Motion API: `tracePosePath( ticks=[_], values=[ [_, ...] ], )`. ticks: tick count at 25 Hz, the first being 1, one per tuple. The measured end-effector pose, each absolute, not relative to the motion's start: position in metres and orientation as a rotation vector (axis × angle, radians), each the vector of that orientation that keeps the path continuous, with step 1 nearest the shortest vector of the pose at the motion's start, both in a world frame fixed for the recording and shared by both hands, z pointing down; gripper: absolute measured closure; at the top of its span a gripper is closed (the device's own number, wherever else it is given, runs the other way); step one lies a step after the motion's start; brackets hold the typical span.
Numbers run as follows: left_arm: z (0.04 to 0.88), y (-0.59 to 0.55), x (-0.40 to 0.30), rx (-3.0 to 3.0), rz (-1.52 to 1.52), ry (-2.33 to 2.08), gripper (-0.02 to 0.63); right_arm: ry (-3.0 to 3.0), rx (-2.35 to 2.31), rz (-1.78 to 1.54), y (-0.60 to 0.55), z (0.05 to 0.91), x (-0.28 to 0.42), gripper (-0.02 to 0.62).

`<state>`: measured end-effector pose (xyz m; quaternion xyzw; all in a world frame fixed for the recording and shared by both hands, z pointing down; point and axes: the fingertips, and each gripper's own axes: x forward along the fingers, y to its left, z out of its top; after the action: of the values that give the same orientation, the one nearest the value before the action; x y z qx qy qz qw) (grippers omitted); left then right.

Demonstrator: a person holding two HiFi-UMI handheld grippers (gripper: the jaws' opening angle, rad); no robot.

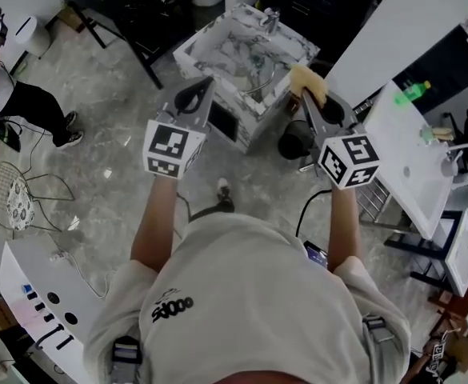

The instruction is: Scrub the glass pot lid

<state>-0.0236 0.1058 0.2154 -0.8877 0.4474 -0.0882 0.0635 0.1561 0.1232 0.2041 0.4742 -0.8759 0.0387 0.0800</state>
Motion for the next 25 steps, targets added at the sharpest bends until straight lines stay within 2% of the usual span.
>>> tracePosePath(
  ticks=[25],
  values=[
    [0.255,-0.049,-0.053,-2.797,-0.286,1.298,0.595,-2.473,1.396,0.199,-0.029,0.251,0.12,0.551]
  ],
)
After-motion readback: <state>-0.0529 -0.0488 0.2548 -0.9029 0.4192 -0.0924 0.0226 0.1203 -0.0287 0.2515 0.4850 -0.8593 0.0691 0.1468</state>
